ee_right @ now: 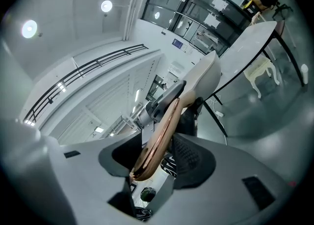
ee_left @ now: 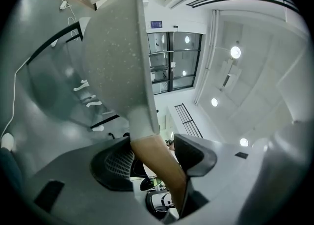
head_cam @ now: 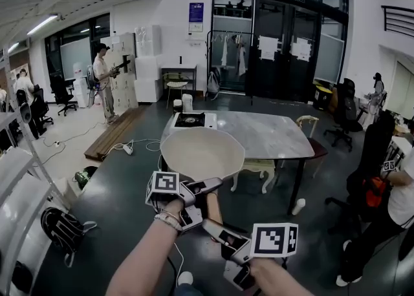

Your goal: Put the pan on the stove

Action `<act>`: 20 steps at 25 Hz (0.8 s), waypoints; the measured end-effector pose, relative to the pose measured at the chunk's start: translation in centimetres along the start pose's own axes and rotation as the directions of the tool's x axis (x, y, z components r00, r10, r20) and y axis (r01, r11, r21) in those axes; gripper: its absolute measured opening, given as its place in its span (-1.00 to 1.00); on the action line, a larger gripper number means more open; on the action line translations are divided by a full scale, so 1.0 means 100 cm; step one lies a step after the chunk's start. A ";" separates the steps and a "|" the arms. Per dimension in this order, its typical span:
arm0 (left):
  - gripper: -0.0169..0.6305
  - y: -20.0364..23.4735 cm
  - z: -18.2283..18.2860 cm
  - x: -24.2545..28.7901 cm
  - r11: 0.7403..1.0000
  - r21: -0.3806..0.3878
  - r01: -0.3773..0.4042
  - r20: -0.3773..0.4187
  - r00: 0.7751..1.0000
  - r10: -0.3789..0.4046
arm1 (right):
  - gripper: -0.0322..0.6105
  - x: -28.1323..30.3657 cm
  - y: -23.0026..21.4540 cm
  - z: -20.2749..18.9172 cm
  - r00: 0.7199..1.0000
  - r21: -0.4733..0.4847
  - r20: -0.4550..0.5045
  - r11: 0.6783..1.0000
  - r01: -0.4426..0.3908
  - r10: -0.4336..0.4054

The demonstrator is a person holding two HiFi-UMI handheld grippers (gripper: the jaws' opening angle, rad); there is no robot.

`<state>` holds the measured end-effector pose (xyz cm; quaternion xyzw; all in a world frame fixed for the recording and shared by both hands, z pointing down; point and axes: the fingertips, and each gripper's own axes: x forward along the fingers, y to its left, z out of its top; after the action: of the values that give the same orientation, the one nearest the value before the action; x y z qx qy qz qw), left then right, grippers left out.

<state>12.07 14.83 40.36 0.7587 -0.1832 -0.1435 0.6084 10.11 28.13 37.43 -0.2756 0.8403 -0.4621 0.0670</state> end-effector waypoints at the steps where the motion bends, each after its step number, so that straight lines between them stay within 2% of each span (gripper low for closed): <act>1: -0.16 0.002 0.010 0.001 1.000 0.001 -0.004 0.001 1.000 0.004 | -0.26 0.007 -0.002 0.006 1.000 -0.001 -0.001 1.000 0.000 0.000; 9: -0.16 0.020 0.090 0.009 1.000 -0.010 -0.010 0.010 1.000 0.010 | -0.26 0.071 -0.020 0.054 1.000 0.002 -0.009 1.000 0.007 -0.007; 20: -0.16 0.054 0.187 0.010 0.999 -0.031 -0.005 -0.014 1.000 0.004 | -0.26 0.164 -0.046 0.097 0.999 0.019 -0.001 0.999 0.047 -0.047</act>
<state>4.16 -2.95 41.58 0.7496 -0.1784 -0.1399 0.6219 1.82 10.38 38.05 -0.2944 0.8291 -0.4716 0.0586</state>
